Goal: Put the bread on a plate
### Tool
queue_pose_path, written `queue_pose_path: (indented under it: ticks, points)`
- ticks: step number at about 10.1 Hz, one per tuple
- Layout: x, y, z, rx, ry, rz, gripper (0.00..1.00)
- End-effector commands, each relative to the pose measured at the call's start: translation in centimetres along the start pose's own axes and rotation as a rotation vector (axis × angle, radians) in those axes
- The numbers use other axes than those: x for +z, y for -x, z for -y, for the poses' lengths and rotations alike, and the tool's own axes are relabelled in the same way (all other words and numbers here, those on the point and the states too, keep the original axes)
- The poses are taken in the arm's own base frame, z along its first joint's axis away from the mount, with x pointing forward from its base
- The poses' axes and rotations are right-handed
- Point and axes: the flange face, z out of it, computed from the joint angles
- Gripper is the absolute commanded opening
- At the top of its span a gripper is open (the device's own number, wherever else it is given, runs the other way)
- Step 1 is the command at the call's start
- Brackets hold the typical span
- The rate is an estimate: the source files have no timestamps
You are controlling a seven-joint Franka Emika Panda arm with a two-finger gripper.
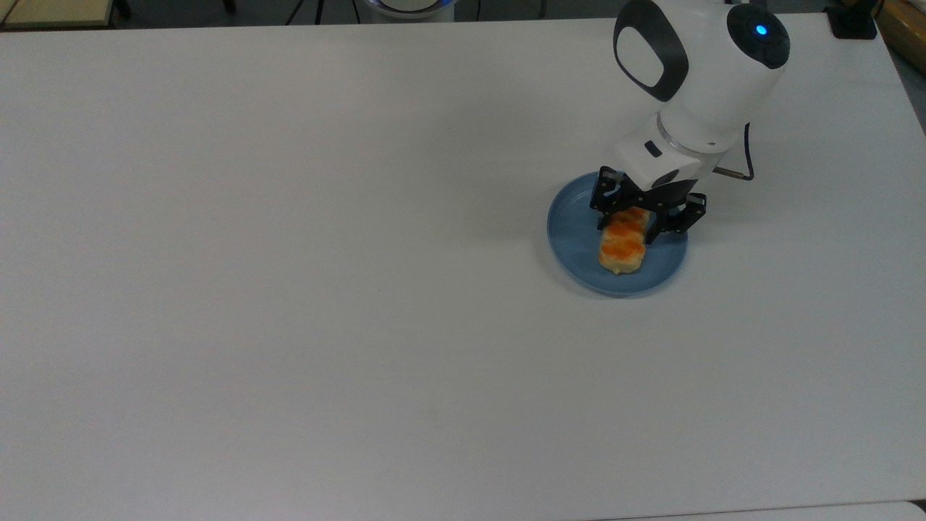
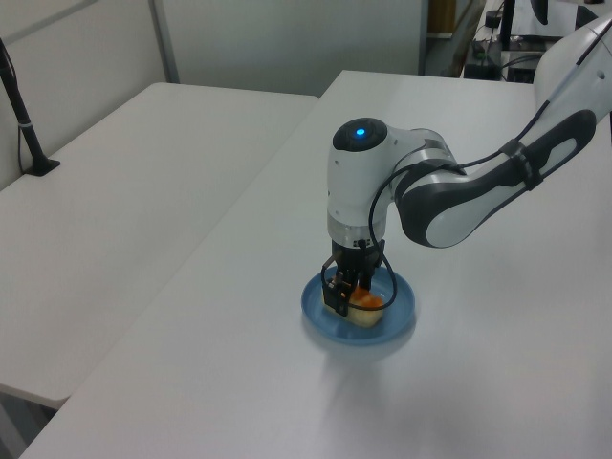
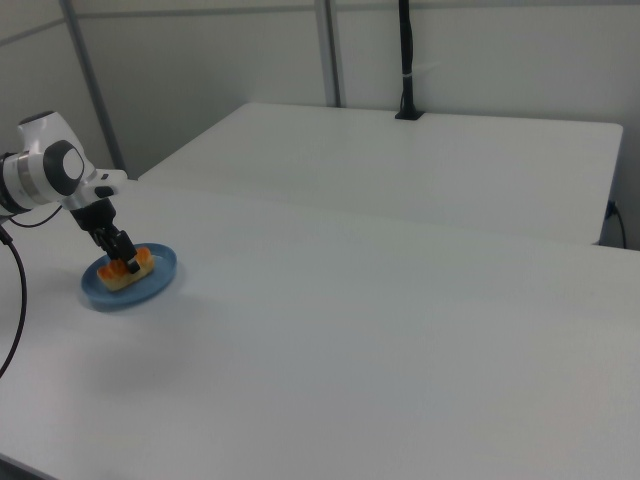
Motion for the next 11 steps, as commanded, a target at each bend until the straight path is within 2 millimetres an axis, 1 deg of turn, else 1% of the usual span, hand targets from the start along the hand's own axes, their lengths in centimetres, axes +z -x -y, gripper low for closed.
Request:
queue_pose_path:
  ticks: [1, 2, 3, 4, 6, 7, 8, 9, 10, 11]
  points:
    - [-0.7, 0.0, 0.2, 0.014, 0.005, -0.038, 1.00]
    - [-2.6, -0.2, -0.3, 0.021, -0.010, -0.046, 1.00]
    - [-5.0, -0.7, -1.9, 0.039, -0.007, -0.037, 1.00]
    - [-6.5, -1.1, -3.5, 0.042, 0.018, -0.014, 1.00]
    - [-11.1, -3.2, -9.6, -0.004, 0.033, 0.072, 1.00]
    - [-13.1, -4.4, -13.5, -0.027, 0.016, 0.129, 1.00]
    - [-15.0, -5.8, -17.9, -0.044, 0.006, 0.167, 1.00]
    - [-16.4, -6.9, -21.9, -0.056, 0.004, 0.184, 1.00]
    - [-17.4, -7.5, -24.8, -0.077, -0.003, 0.196, 1.00]
    - [-18.5, -8.5, -28.5, -0.089, -0.031, 0.201, 1.00]
